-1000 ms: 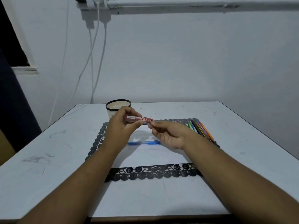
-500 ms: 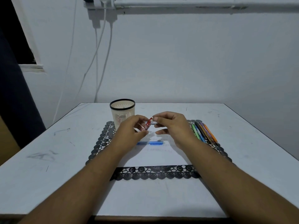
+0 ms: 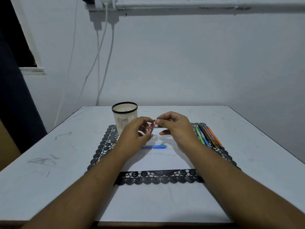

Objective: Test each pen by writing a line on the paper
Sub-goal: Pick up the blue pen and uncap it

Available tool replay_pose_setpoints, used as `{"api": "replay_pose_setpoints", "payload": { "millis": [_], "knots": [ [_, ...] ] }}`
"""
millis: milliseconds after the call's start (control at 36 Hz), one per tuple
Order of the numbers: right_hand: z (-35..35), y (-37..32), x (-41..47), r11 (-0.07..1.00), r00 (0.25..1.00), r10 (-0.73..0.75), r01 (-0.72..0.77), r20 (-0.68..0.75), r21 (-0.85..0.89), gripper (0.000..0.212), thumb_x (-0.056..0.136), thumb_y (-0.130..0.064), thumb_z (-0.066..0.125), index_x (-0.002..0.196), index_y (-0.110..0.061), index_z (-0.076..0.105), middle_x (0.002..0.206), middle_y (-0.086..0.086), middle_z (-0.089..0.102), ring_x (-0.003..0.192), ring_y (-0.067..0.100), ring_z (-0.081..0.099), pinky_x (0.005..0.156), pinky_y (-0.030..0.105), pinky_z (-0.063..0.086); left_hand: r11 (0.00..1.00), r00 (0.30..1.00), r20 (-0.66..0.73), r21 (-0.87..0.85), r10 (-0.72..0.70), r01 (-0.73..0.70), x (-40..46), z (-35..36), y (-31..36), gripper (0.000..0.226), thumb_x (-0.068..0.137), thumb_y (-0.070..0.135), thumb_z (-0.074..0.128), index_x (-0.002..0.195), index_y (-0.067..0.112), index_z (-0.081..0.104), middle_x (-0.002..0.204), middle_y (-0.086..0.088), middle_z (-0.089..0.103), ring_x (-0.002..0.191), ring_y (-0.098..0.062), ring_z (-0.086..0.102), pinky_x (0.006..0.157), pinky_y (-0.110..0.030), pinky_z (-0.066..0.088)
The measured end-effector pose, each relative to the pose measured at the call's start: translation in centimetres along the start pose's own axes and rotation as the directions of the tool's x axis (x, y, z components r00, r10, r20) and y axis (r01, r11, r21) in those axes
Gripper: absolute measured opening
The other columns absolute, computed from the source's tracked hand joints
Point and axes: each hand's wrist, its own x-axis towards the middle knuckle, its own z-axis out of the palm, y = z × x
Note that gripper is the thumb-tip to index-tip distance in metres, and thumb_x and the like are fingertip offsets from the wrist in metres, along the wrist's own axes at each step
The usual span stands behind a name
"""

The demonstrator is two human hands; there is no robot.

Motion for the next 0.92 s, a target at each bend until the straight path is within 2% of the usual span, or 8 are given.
{"api": "replay_pose_setpoints", "payload": {
  "millis": [139, 444, 528, 583, 667, 722, 806, 917],
  "knots": [
    [0.0, -0.3, 0.0, 1.0, 1.0, -0.007, 0.007, -0.022, -0.016, 0.012, 0.088, -0.012, 0.081, 0.091, -0.005, 0.072, 0.082, 0.003, 0.073, 0.081, 0.015, 0.07, 0.068, 0.035, 0.062, 1.0, 1.0, 0.003, -0.018, -0.001, 0.001, 0.0, 0.1, 0.0, 0.046, 0.085, 0.004, 0.08, 0.122, 0.028, 0.067, 0.108, 0.007, 0.066, 0.093, -0.004, 0.065, 0.075, -0.018, 0.057],
    [0.1, -0.4, -0.3, 0.998, 1.0, -0.029, 0.028, 0.008, 0.06, 0.014, 0.089, -0.007, 0.078, 0.1, -0.002, 0.072, 0.086, 0.009, 0.075, 0.08, 0.022, 0.072, 0.064, 0.033, 0.061, 0.997, 1.0, 0.029, -0.08, -0.001, 0.004, -0.2, 0.2, 0.3, 0.046, 0.086, 0.002, 0.078, 0.123, 0.027, 0.066, 0.102, 0.005, 0.069, 0.09, -0.006, 0.066, 0.069, -0.018, 0.057],
    [-0.4, -1.2, 0.0, 0.99, 0.994, -0.085, 0.092, -0.071, 0.103, 0.006, 0.09, -0.009, 0.077, 0.095, -0.008, 0.073, 0.088, 0.006, 0.076, 0.081, 0.021, 0.072, 0.063, 0.032, 0.059, 0.994, 0.999, 0.045, -0.103, -0.018, 0.023, -0.2, 0.2, 0.4, 0.048, 0.087, 0.001, 0.077, 0.122, 0.03, 0.066, 0.103, 0.003, 0.068, 0.088, -0.007, 0.066, 0.068, -0.019, 0.058],
    [-1.1, -2.1, 0.4, 0.956, 0.984, -0.074, 0.116, -0.161, 0.271, 0.005, 0.093, -0.007, 0.074, 0.094, -0.01, 0.07, 0.085, 0.005, 0.075, 0.076, 0.019, 0.07, 0.061, 0.032, 0.058, 0.981, 0.996, 0.081, -0.184, -0.044, 0.058, -0.2, 0.2, 0.5, 0.051, 0.087, -0.003, 0.076, 0.124, 0.031, 0.065, 0.104, 0.002, 0.068, 0.087, -0.011, 0.067, 0.075, -0.022, 0.059],
    [-2.6, -3.0, 1.2, 0.821, 0.965, 0.047, 0.109, -0.257, 0.56, 0.011, 0.098, -0.007, 0.068, 0.091, -0.015, 0.067, 0.079, 0.002, 0.072, 0.068, 0.019, 0.069, 0.058, 0.029, 0.058, 0.86, 0.98, 0.165, -0.479, -0.109, 0.176, -0.1, 0.3, 0.6, 0.055, 0.088, -0.012, 0.07, 0.131, 0.022, 0.062, 0.102, -0.004, 0.065, 0.09, -0.017, 0.065, 0.082, -0.03, 0.06],
    [-3.5, -2.8, 1.4, 0.76, 0.956, 0.131, 0.073, -0.262, 0.646, 0.009, 0.097, -0.01, 0.07, 0.092, -0.016, 0.066, 0.079, 0.0, 0.071, 0.07, 0.02, 0.071, 0.059, 0.028, 0.058, 0.729, 0.958, 0.243, -0.627, -0.154, 0.276, 0.0, 0.2, 0.7, 0.056, 0.088, -0.013, 0.067, 0.133, 0.019, 0.061, 0.096, -0.003, 0.064, 0.091, -0.02, 0.068, 0.08, -0.032, 0.059],
    [-4.6, -2.0, 1.8, 0.728, 0.941, 0.22, 0.016, -0.256, 0.685, 0.006, 0.096, -0.011, 0.072, 0.095, -0.014, 0.067, 0.085, 0.002, 0.07, 0.071, 0.022, 0.073, 0.058, 0.027, 0.058, 0.598, 0.925, 0.333, -0.709, -0.184, 0.374, 0.2, -0.1, 0.8, 0.056, 0.085, -0.008, 0.066, 0.134, 0.018, 0.06, 0.091, -0.002, 0.066, 0.085, -0.021, 0.071, 0.073, -0.035, 0.06],
    [-4.9, -1.4, 2.0, 0.72, 0.93, 0.267, -0.018, -0.252, 0.694, 0.006, 0.097, -0.009, 0.071, 0.095, -0.011, 0.066, 0.09, 0.005, 0.067, 0.066, 0.022, 0.073, 0.054, 0.026, 0.057, 0.515, 0.924, 0.317, -0.767, -0.215, 0.383, 0.5, -0.4, 0.8, 0.048, 0.082, -0.002, 0.067, 0.125, 0.019, 0.063, 0.096, -0.008, 0.068, 0.078, -0.021, 0.069, 0.064, -0.03, 0.059]
  ]
}}
